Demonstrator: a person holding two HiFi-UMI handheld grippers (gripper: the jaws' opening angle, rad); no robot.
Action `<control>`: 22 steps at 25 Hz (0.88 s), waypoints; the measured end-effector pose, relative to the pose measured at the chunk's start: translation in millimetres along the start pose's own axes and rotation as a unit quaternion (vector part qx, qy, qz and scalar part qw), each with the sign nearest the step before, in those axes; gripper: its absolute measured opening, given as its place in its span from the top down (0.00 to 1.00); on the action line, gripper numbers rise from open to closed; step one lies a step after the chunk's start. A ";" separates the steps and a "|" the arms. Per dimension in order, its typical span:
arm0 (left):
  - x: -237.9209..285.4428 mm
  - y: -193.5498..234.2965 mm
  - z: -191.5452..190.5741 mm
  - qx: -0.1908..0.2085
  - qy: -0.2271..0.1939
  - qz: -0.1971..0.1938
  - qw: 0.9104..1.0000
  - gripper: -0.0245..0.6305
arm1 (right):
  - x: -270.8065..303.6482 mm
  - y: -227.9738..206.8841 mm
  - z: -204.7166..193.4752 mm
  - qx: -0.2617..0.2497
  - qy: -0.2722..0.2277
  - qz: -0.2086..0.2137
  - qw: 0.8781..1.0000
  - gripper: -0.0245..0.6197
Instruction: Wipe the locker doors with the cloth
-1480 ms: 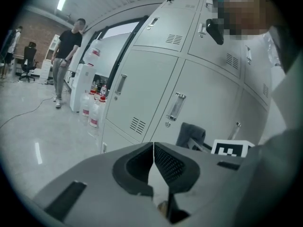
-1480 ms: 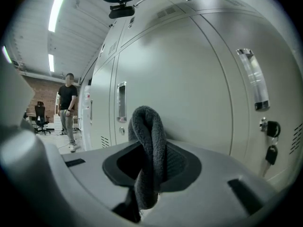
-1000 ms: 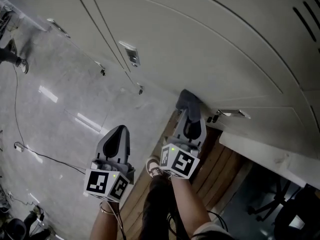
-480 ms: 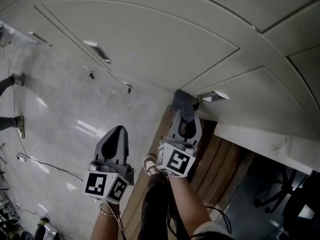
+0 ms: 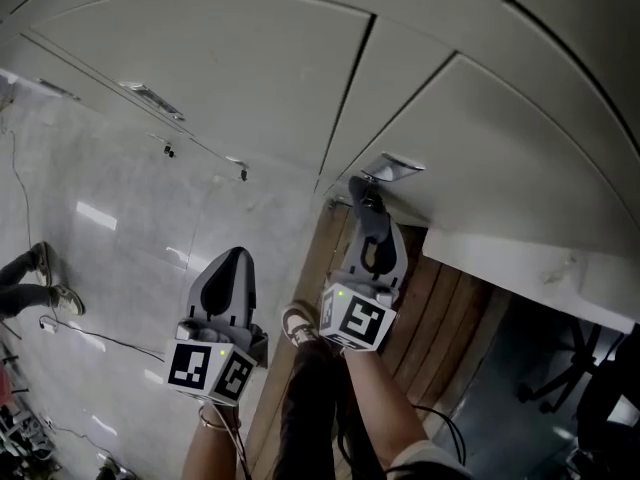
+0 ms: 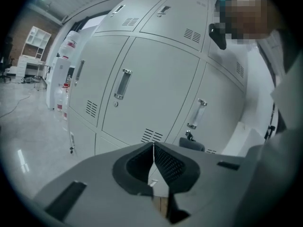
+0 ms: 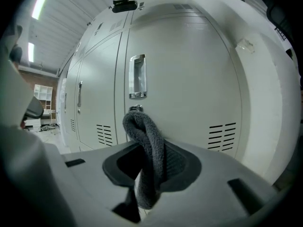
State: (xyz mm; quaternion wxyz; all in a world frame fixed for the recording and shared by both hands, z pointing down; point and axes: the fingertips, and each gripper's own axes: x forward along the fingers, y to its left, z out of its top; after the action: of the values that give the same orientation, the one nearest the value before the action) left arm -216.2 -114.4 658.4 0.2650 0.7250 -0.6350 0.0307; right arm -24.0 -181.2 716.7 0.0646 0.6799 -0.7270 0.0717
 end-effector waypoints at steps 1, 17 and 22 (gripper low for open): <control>0.5 -4.9 -0.2 0.000 0.000 -0.003 1.000 0.95 | -1.7 -6.2 0.6 0.004 -0.001 -0.004 1.000 0.85; 8.0 -62.9 -4.8 0.013 0.002 -0.034 0.999 0.95 | -22.0 -87.4 29.3 0.031 -0.034 -0.052 0.998 0.85; 13.9 -81.9 -10.5 0.015 0.008 -0.049 0.999 0.95 | -36.0 -125.6 22.5 0.057 -0.033 -0.102 0.993 0.85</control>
State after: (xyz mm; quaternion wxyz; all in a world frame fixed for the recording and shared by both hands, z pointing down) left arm -133.7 -118.1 644.4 0.2602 0.7586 -0.5964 0.0330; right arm 103.8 -158.5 689.8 0.0087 0.7552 -0.6501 0.0834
